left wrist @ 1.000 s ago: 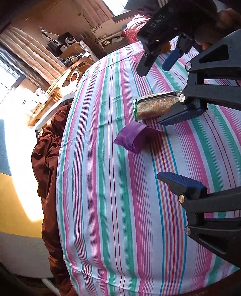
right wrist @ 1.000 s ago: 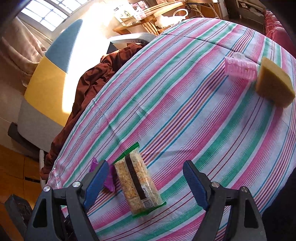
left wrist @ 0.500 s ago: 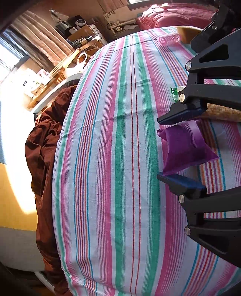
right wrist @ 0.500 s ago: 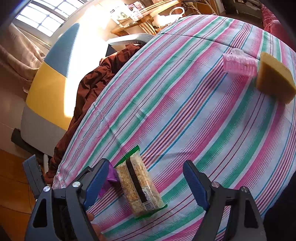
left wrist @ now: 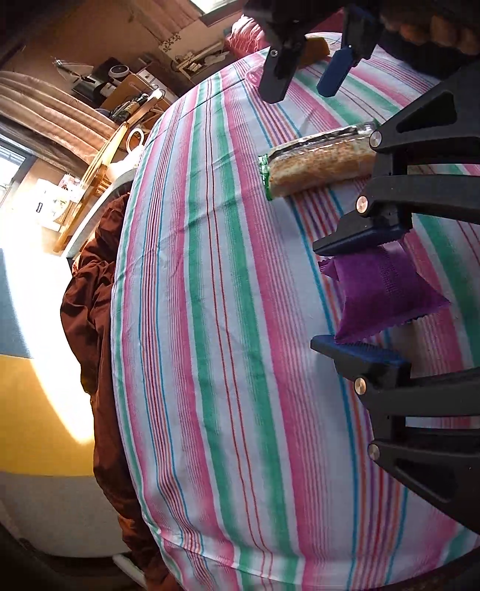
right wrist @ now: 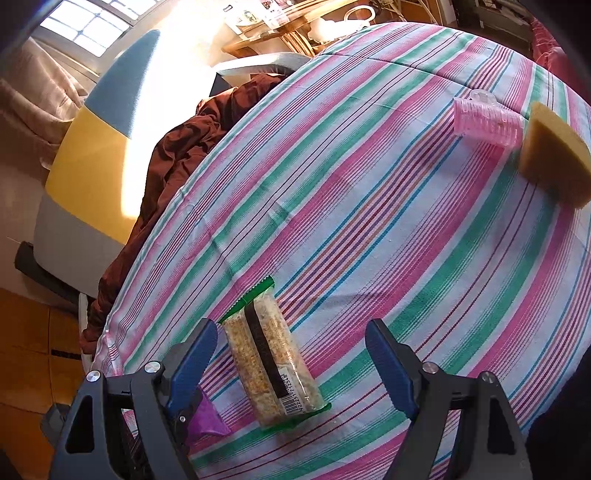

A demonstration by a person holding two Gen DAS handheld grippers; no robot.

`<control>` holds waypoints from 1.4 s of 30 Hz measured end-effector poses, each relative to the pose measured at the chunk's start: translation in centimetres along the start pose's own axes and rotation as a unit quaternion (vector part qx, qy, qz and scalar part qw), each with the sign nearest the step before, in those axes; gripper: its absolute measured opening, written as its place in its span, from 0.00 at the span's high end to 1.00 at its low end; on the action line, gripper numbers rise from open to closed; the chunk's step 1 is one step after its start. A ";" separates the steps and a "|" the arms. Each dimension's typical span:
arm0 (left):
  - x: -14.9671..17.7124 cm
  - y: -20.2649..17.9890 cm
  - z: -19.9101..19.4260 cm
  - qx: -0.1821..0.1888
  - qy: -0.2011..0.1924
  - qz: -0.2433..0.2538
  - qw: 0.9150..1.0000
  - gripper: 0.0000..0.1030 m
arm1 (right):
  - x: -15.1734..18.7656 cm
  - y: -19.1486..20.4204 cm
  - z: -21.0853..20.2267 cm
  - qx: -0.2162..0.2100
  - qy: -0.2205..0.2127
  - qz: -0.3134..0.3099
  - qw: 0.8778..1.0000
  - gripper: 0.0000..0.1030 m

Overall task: Organize objects
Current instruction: 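Grasp the cracker pack with the right tool while left holds the purple packet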

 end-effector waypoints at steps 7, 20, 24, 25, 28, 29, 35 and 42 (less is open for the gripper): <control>3.6 3.6 -3.2 0.002 0.011 0.013 1.000 0.48 | 0.5 1.2 1.1 0.002 0.023 -0.033 0.999 0.19; 4.5 4.5 -8.2 -0.005 -0.032 0.176 0.984 0.26 | 1.9 3.1 2.9 0.026 0.059 -0.103 0.993 0.19; 5.5 3.1 -7.1 0.005 -0.019 0.251 0.968 0.26 | 1.6 2.6 2.9 0.030 0.061 -0.092 0.993 0.19; 5.6 2.7 -6.8 0.006 -0.020 0.267 0.964 0.26 | 1.6 2.6 3.0 0.031 0.061 -0.092 0.993 0.19; 5.6 2.2 -6.1 0.008 -0.023 0.294 0.955 0.27 | 1.4 2.7 3.0 0.033 0.059 -0.095 0.993 0.19; 5.5 2.1 -5.8 0.013 -0.019 0.298 0.954 0.27 | 1.3 2.7 3.1 0.036 0.057 -0.096 0.993 0.19; 5.8 1.9 -3.8 0.031 0.018 0.269 0.963 0.57 | 0.9 2.9 3.3 0.038 0.048 -0.100 0.993 0.19; 7.4 3.1 -4.8 0.026 -0.006 0.188 0.982 0.59 | 0.7 4.4 4.2 0.051 0.038 -0.143 0.988 0.19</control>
Point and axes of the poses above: each gripper's, at about its wrist camera, not at the fingertips, and z roughly the way its jaws point, y to its left, x to its underside, the point moved 3 cm from there along z, roughly the way its jaws point, and after that the axes turned 11 degrees about -x, right-handed, at the moved point
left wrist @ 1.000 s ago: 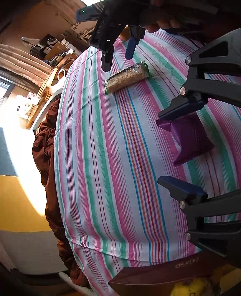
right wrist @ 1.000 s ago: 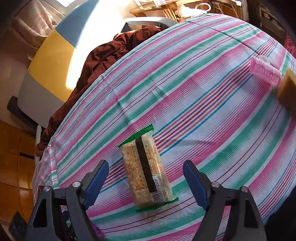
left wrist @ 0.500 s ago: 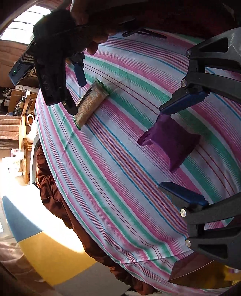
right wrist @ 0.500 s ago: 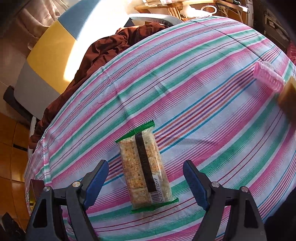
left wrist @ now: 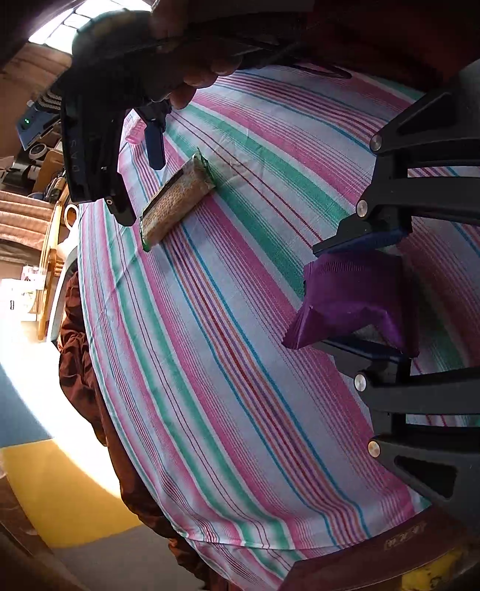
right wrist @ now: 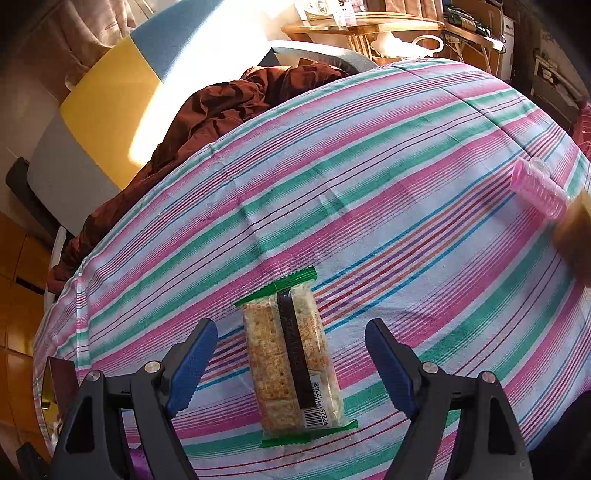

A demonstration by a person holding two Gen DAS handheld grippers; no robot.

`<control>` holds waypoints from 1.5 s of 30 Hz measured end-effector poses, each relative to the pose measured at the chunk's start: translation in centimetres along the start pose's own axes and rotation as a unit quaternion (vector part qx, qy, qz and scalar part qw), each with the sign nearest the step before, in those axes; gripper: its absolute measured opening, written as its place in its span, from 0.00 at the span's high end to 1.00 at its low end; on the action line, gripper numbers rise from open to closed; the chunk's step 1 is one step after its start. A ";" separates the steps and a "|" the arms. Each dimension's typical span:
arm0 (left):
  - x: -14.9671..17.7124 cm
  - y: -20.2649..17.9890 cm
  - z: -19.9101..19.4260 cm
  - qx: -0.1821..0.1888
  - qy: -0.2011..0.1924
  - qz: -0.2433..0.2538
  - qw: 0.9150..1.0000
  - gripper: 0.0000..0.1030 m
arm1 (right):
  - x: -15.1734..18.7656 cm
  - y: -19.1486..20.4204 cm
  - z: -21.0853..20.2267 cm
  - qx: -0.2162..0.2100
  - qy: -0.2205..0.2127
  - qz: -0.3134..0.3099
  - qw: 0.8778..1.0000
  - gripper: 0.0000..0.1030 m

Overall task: Organize objects
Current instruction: 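Grasp the cracker pack with the right tool while left holds the purple packet, then lower the purple packet into the gold tin and open the left tool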

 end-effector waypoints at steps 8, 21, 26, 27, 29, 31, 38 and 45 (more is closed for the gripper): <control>1.8 0.0 -0.9 -0.016 -0.026 -0.072 0.997 0.60 | 1.7 1.8 3.0 0.056 0.062 -0.082 0.993 0.25; 2.8 -0.1 -1.0 -0.038 -0.073 -0.090 0.993 0.60 | 5.4 8.1 4.5 0.004 0.117 -0.245 0.962 0.57; 3.4 0.2 -1.7 -0.054 -0.067 -0.105 0.991 0.61 | 5.7 8.5 5.3 0.011 0.116 -0.259 0.959 0.56; 3.6 0.3 -1.9 -0.055 -0.065 -0.108 0.991 0.61 | 5.8 8.7 5.6 0.014 0.115 -0.263 0.958 0.56; 4.2 0.6 -2.5 -0.060 -0.064 -0.116 0.989 0.61 | 6.1 8.6 5.4 0.017 0.114 -0.268 0.957 0.55; 4.6 0.7 -3.3 -0.060 -0.061 -0.121 0.989 0.61 | 6.3 8.4 5.1 0.012 0.115 -0.262 0.958 0.55; 5.3 1.0 -7.7 -0.082 -0.088 -0.127 0.985 0.61 | 6.3 8.8 5.4 0.022 0.112 -0.278 0.954 0.55; 6.1 3.4 -11.6 -0.119 -0.116 -0.144 0.976 0.60 | 6.8 9.2 5.7 0.029 0.110 -0.288 0.951 0.55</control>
Point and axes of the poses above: each gripper's, at about its wrist camera, not at the fingertips, and z roughly the way its jaws point, y to its left, x to its underside, the point moved 3 cm from there along z, roughly the way its jaws point, and after that the axes turned 11 degrees about -x, right-handed, at the moved point
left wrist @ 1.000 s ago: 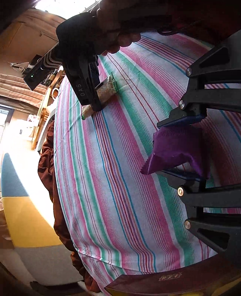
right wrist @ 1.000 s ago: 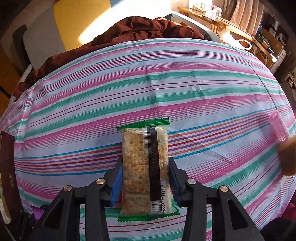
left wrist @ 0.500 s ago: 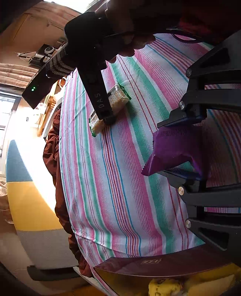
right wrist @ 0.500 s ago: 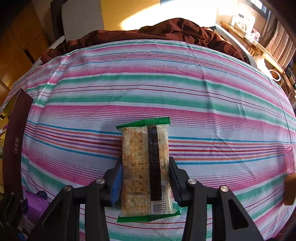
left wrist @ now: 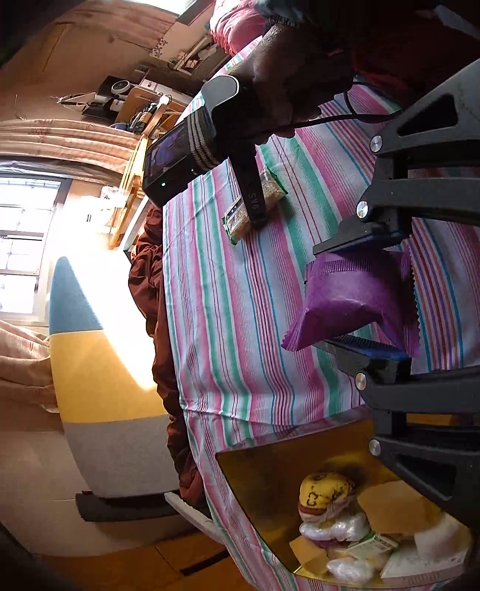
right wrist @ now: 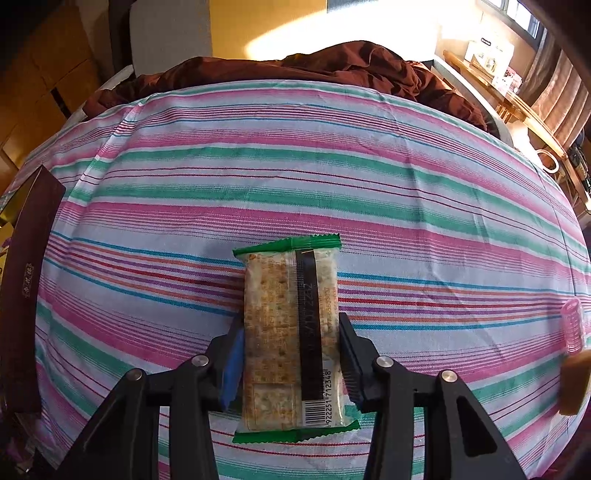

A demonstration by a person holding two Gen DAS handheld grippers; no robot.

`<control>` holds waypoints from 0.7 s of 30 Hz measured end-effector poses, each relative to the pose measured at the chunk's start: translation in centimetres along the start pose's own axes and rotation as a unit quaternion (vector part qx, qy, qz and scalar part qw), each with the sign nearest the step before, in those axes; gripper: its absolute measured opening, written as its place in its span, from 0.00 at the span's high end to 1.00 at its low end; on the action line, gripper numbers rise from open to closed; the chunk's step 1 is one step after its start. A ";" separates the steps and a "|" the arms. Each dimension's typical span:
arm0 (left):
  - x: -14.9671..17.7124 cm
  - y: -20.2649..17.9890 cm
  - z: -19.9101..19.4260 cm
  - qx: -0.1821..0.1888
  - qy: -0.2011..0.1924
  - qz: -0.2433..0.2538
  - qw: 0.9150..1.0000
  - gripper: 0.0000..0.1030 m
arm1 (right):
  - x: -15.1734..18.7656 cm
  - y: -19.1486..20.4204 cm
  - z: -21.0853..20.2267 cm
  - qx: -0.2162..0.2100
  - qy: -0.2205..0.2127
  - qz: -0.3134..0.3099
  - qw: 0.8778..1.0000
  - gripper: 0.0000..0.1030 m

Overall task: Organize objects
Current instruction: 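Lower the purple packet into the gold tin and open the left tool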

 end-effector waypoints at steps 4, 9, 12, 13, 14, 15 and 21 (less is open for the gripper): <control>-0.1 2.8 -0.9 -0.016 -0.003 -0.024 1.000 0.60 | 0.0 0.0 0.3 0.002 -0.001 -0.001 1.000 0.55; 0.5 6.3 -1.3 -0.043 -0.001 -0.053 0.998 0.60 | -0.1 0.3 0.4 0.007 -0.003 -0.004 1.000 0.55; 1.1 8.3 -1.2 -0.063 0.004 -0.067 0.996 0.60 | 0.1 0.6 0.3 0.010 -0.003 -0.005 1.000 0.55; 1.3 9.1 -1.1 -0.067 0.006 -0.073 0.995 0.60 | 0.1 0.6 0.4 0.011 -0.003 -0.006 1.000 0.55; 1.5 9.8 -1.0 -0.074 0.008 -0.078 0.994 0.60 | 0.3 0.5 0.1 0.012 -0.003 -0.006 1.000 0.55; 1.7 10.5 -1.0 -0.081 0.011 -0.082 0.993 0.60 | 0.4 0.4 0.1 0.013 -0.003 -0.008 1.000 0.55; 2.8 14.8 -0.2 -0.111 0.027 -0.106 0.988 0.60 | 0.1 0.6 0.1 0.030 -0.003 -0.022 0.999 0.56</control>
Point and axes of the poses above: each gripper's, at about its wrist camera, not at the fingertips, and z roughly the way its jaws point, y to its left, x to its underside, the point moved 3 cm from there along z, roughly the way its jaws point, and after that the axes turned 11 degrees about -x, right-handed, at the moved point
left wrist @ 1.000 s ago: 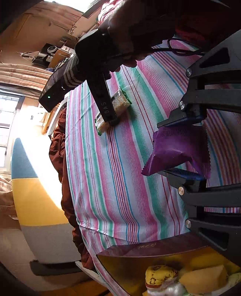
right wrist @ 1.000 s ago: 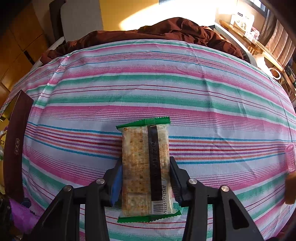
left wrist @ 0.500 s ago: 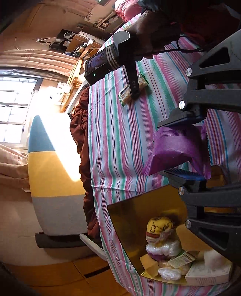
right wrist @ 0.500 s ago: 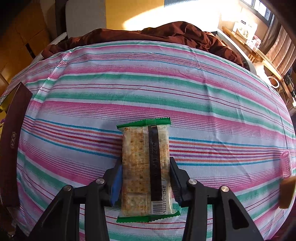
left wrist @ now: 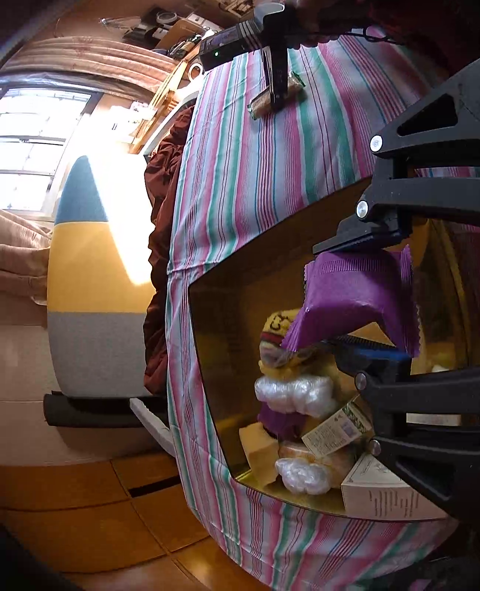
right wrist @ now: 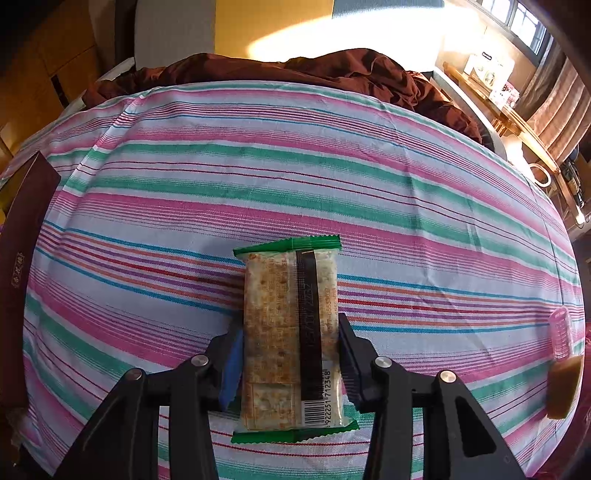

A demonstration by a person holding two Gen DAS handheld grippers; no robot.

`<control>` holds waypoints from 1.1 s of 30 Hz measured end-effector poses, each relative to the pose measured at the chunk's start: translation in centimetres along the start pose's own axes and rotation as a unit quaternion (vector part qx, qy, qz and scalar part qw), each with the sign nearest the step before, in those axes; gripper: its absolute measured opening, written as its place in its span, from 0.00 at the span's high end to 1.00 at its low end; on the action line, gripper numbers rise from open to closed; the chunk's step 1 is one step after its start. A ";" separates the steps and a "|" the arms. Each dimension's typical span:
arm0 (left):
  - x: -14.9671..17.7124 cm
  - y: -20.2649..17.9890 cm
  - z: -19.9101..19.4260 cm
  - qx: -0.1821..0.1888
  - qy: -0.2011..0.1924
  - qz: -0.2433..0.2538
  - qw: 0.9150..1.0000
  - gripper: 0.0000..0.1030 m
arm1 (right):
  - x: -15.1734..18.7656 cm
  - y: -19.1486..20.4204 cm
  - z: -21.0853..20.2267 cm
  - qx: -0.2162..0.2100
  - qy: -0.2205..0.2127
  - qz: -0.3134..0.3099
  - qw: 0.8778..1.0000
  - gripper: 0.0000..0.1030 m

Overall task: Organize objects
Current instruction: 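Lower the purple packet into the gold tin and open the left tool, then lower the cracker pack into the gold tin and open the right tool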

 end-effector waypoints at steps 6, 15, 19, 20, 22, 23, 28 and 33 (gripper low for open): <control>-0.1 5.3 3.6 0.040 0.078 -0.098 0.991 0.60 | 0.4 0.5 -0.5 0.010 0.000 -0.007 1.000 0.57; -0.2 6.7 5.8 0.025 0.097 -0.118 0.988 0.49 | 0.1 0.3 -0.3 0.017 -0.001 -0.014 1.000 0.57; 0.0 6.8 4.8 0.016 0.079 -0.111 0.991 0.39 | 0.1 0.6 -0.6 0.021 -0.001 -0.015 1.000 0.57; 0.1 6.9 4.3 0.009 0.071 -0.107 0.992 0.39 | 0.1 0.6 -0.7 0.020 -0.001 -0.012 1.000 0.57; 0.2 7.2 3.3 -0.009 0.053 -0.100 0.994 0.38 | -0.1 1.2 -1.2 0.006 -0.006 -0.010 1.000 0.57; 0.3 7.3 2.8 -0.014 0.045 -0.098 0.994 0.37 | -0.2 1.9 -1.6 -0.001 -0.013 -0.015 1.000 0.57; 0.8 8.5 0.8 -0.041 0.016 -0.095 0.995 0.34 | -0.8 9.1 -4.3 -0.070 -0.051 -0.059 0.995 0.57; 1.2 9.7 -0.8 -0.068 -0.003 -0.096 0.993 0.27 | -0.7 19.2 -6.1 -0.147 -0.071 -0.136 0.977 0.57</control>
Point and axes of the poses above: each gripper's, at about its wrist camera, not at the fingertips, and z roughly the way its jaws point, y to its left, x to its underside, the point moved 3 cm from there along z, roughly the way its jaws point, and after that the axes turned 11 degrees about -x, right-handed, at the moved point
